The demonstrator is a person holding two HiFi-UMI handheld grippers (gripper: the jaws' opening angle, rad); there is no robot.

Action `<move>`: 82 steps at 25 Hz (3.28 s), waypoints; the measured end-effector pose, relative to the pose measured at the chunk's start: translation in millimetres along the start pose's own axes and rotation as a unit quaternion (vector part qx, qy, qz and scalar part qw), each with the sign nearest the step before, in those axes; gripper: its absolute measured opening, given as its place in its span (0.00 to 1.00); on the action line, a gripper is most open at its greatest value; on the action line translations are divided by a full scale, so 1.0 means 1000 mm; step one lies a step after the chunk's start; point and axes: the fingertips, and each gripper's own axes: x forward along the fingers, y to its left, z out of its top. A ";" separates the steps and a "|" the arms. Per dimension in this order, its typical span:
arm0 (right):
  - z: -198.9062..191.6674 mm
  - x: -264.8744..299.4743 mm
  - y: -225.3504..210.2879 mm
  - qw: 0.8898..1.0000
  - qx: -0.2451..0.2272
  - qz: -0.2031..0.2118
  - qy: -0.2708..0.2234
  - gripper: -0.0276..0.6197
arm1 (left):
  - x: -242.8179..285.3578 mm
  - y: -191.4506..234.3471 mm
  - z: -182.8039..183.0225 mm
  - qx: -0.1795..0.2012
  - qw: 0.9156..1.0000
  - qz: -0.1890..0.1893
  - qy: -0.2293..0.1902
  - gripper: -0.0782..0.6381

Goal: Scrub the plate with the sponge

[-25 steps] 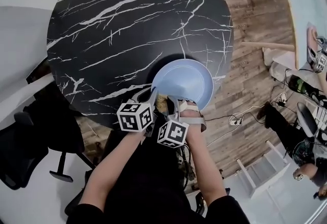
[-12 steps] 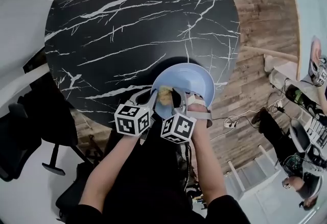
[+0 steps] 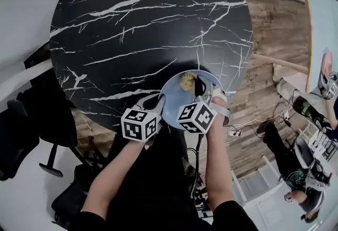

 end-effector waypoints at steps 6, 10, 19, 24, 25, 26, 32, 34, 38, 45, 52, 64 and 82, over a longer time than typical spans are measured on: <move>-0.026 -0.002 -0.021 0.998 0.066 -0.015 0.007 0.08 | -0.001 0.002 0.000 -0.013 1.000 0.000 -0.008 0.13; -0.026 -0.006 -0.007 0.999 0.041 -0.028 0.010 0.07 | -0.001 0.003 -0.001 -0.020 1.000 0.001 -0.009 0.13; -0.018 -0.035 0.073 0.999 -0.024 0.022 -0.013 0.07 | -0.004 0.004 -0.003 -0.026 1.000 0.002 -0.008 0.13; -0.031 -0.051 0.118 0.995 -0.070 0.063 -0.017 0.07 | -0.002 0.004 -0.002 -0.025 1.000 0.002 -0.007 0.13; -0.036 -0.055 0.126 0.994 -0.081 0.073 -0.017 0.07 | -0.002 0.004 -0.003 -0.024 1.000 0.001 -0.007 0.13; -0.041 -0.058 0.133 0.992 -0.092 0.082 -0.016 0.07 | -0.002 0.004 -0.003 -0.023 1.000 0.001 -0.007 0.13; -0.073 -0.069 0.150 0.986 -0.129 0.106 -0.019 0.07 | -0.002 0.004 -0.002 -0.017 1.000 0.002 -0.008 0.13; -0.074 -0.068 0.148 0.985 -0.130 0.108 -0.024 0.07 | -0.002 0.003 -0.003 -0.010 1.000 -0.005 -0.002 0.13; -0.067 -0.062 0.134 0.986 -0.123 0.112 -0.021 0.08 | -0.001 0.002 -0.006 -0.002 0.999 -0.023 0.022 0.14; -0.039 -0.042 0.087 0.987 -0.125 0.092 -0.030 0.08 | -0.001 0.000 -0.006 0.006 1.000 -0.016 0.026 0.14; -0.003 -0.022 0.045 0.986 -0.141 0.064 -0.063 0.08 | -0.004 0.004 -0.008 0.013 1.000 0.000 0.023 0.14; -0.012 -0.004 -0.006 0.994 -0.088 -0.010 -0.067 0.08 | -0.003 0.005 -0.008 -0.030 0.999 0.014 -0.009 0.13; -0.084 -0.057 0.112 0.982 -0.133 0.127 -0.031 0.07 | -0.003 0.008 -0.006 -0.042 0.999 0.028 -0.018 0.13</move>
